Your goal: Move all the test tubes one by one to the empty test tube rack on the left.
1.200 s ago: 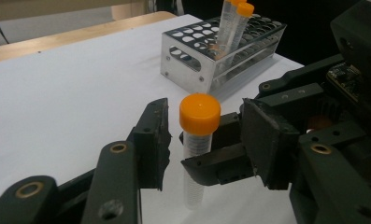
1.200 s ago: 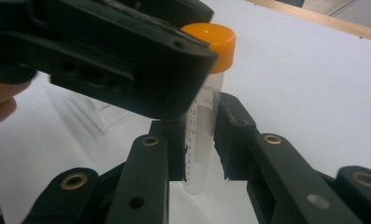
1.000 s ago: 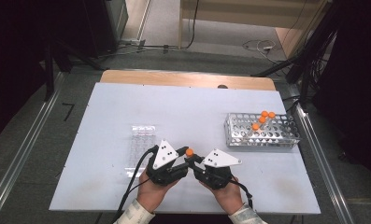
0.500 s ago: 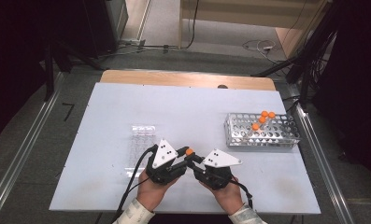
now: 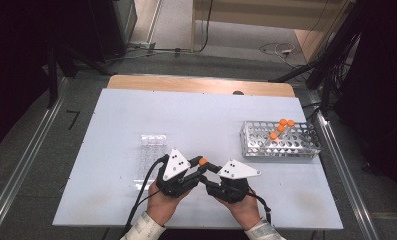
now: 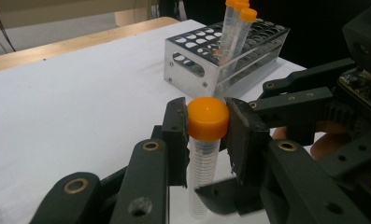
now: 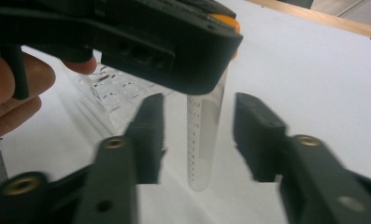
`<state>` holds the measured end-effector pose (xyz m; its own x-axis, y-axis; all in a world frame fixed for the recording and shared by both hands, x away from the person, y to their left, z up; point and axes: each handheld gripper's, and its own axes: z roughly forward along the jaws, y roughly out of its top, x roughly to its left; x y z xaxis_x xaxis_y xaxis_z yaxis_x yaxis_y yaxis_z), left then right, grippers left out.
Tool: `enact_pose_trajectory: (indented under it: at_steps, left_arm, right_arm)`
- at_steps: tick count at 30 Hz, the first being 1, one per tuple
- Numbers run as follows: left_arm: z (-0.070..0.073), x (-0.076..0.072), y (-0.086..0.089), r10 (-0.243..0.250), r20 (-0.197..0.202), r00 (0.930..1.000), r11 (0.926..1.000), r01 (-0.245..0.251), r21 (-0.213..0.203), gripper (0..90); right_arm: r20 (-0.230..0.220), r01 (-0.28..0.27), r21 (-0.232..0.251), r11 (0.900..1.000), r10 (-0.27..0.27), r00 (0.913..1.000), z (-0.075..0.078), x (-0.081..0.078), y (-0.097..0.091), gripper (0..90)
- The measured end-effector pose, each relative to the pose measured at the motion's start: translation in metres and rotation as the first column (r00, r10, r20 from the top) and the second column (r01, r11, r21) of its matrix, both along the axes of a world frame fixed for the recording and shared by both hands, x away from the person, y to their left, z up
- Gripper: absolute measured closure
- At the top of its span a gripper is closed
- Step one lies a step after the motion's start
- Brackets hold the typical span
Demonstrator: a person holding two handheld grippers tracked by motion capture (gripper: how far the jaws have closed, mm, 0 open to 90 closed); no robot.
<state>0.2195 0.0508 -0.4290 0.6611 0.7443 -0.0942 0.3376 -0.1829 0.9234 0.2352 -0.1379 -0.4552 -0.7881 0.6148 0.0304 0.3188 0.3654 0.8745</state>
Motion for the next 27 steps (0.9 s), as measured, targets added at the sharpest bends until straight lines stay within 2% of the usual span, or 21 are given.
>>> enact_pose_trajectory:
  at_steps: [2,3,4,5,10,14,15,20,27]
  left_arm:
    - [0.001,0.002,0.002,0.003,-0.003,1.0000,1.0000,-0.003,-0.006,70.5]
    - [0.003,0.004,0.004,0.008,-0.010,0.9999,0.9999,-0.008,-0.012,70.5]
    - [0.004,0.005,0.006,0.012,-0.014,0.9998,0.9999,-0.012,-0.011,70.5]
    - [0.004,0.005,0.006,0.012,-0.014,0.9998,0.9999,-0.012,-0.011,70.5]
    - [0.007,0.011,0.011,0.026,-0.032,0.9991,0.9995,-0.027,-0.018,70.5]
    - [0.007,0.017,0.015,0.043,-0.035,0.9985,0.9989,-0.044,-0.018,70.5]
    - [0.008,0.018,0.016,0.047,-0.035,0.9983,0.9987,-0.048,-0.018,70.5]
    - [0.010,0.025,0.023,0.069,-0.031,0.9971,0.9974,-0.070,-0.020,70.5]
    - [0.013,0.031,0.031,0.096,-0.025,0.9950,0.9950,-0.097,-0.024,70.5]
  right_arm:
    - [0.001,0.002,-0.001,1.0000,-0.002,1.0000,0.000,0.000,0.000,42.3]
    - [0.002,0.007,0.000,1.0000,-0.007,1.0000,0.001,0.000,-0.002,36.0]
    - [0.004,0.012,0.001,0.9999,-0.012,0.9999,0.001,0.001,-0.003,33.4]
    - [0.004,0.012,0.001,0.9999,-0.012,0.9999,0.001,0.001,-0.003,33.4]
    - [-0.034,0.039,-0.021,0.9990,-0.039,0.9986,-0.003,0.005,-0.008,17.8]
    - [-0.036,0.065,-0.037,0.9972,-0.066,0.9972,-0.003,0.005,-0.009,11.5]
    - [-0.049,0.071,-0.040,0.9967,-0.073,0.9961,-0.003,0.006,-0.010,10.0]
    - [-0.076,0.090,-0.048,0.9948,-0.094,0.9927,-0.006,0.009,-0.019,8.7]
    - [-0.081,0.083,-0.049,0.9954,-0.086,0.9929,-0.007,0.008,-0.030,8.7]
